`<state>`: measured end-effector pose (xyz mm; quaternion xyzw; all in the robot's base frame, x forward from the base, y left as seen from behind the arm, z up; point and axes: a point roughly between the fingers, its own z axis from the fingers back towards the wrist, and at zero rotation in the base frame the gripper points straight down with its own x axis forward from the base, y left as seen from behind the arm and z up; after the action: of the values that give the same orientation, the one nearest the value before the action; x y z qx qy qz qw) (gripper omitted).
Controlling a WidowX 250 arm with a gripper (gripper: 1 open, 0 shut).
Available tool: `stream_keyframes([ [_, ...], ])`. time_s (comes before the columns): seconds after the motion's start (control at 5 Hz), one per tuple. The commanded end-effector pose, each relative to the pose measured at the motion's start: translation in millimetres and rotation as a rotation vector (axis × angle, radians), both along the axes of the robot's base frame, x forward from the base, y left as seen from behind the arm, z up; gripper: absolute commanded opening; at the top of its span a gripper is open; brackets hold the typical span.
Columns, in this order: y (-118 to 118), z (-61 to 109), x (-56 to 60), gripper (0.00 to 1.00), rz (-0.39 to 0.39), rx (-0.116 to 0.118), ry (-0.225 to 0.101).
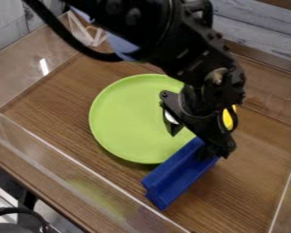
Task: Put the blue object in the green plate
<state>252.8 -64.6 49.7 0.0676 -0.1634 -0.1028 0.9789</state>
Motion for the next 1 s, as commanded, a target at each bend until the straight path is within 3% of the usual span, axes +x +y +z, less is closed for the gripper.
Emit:
stream_keyframes([
  [0.0,0.1,-8.5,-1.1,1.0,0.0,0.004,0.005],
  [0.2,0.6,-15.8,-0.5,1.0,0.001,0.006,0.006],
  [0.4,2.2,-18.0,0.6,0.0,-0.001,0.01,0.007],
  [0.8,6.3,-10.2,1.9,0.0,-0.005,0.023,0.019],
])
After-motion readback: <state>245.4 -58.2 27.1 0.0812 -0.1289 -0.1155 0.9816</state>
